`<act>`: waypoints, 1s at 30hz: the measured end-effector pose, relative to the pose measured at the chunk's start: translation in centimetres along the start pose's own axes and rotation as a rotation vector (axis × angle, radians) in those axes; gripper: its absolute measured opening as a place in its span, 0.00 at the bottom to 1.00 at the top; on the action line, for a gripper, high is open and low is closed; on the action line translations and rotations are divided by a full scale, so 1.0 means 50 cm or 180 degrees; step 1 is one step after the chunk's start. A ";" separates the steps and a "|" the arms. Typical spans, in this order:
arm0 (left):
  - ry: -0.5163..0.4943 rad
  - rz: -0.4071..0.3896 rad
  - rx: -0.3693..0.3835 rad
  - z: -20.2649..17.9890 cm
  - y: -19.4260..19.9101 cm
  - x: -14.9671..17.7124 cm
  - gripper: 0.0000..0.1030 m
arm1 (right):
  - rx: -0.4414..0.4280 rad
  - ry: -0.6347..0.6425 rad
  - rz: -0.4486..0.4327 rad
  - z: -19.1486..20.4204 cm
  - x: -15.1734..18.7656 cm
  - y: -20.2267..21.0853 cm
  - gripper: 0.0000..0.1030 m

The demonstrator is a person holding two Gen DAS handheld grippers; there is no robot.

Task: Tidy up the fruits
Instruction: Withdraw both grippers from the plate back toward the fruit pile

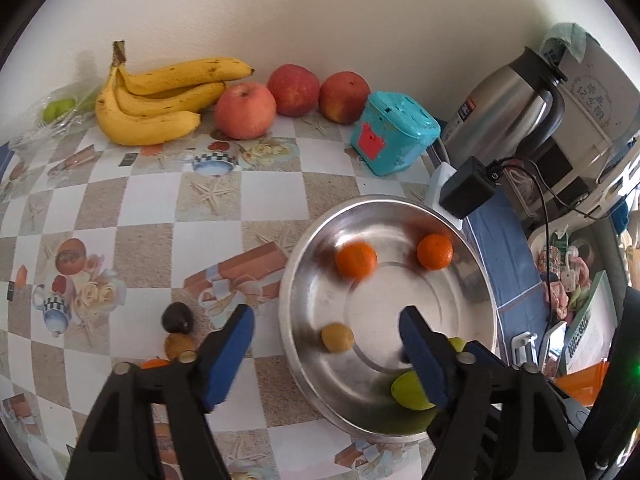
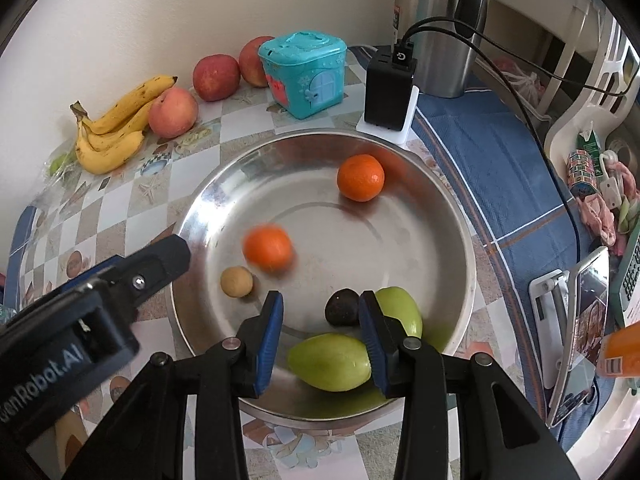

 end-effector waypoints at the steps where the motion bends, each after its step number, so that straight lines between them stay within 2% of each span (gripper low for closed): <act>1: 0.0027 -0.0004 -0.0001 0.006 0.003 0.000 0.80 | -0.0001 0.0004 -0.0015 0.000 0.000 0.002 0.40; 9: 0.0166 -0.0004 -0.0210 0.058 0.012 0.020 0.85 | -0.0190 0.0062 -0.0201 0.009 -0.009 0.039 0.41; 11: 0.0211 -0.0009 -0.0194 0.071 0.014 0.031 0.86 | -0.0190 0.0072 -0.0228 0.010 -0.011 0.044 0.49; 14: 0.0255 -0.0021 -0.0134 0.082 0.019 0.042 0.86 | -0.0137 0.0096 -0.0211 0.011 -0.009 0.040 0.54; 17: 0.0288 -0.0066 -0.0111 0.089 0.036 0.041 0.86 | -0.0148 0.0078 -0.0142 0.011 -0.006 0.028 0.54; 21: 0.0417 -0.0121 -0.0182 0.118 0.057 0.041 0.94 | -0.0090 0.0107 -0.0091 0.013 -0.001 0.018 0.55; 22: 0.0453 -0.0118 -0.0199 0.127 0.059 0.043 0.94 | -0.0086 0.0095 -0.0080 0.012 0.000 0.015 0.58; 30: 0.0634 0.0043 -0.0256 0.176 0.046 0.080 0.94 | -0.0151 -0.0018 -0.0071 0.010 0.003 0.014 0.60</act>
Point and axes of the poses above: each gripper's, at about its wrist camera, not at the fingertips, and y roughly against the way its jaws point, z to its left, x to its underside, the point moved 9 cm from there along -y, roughly the way its jaws point, and after that the axes turned 13 degrees about z, right-handed, at the moved point
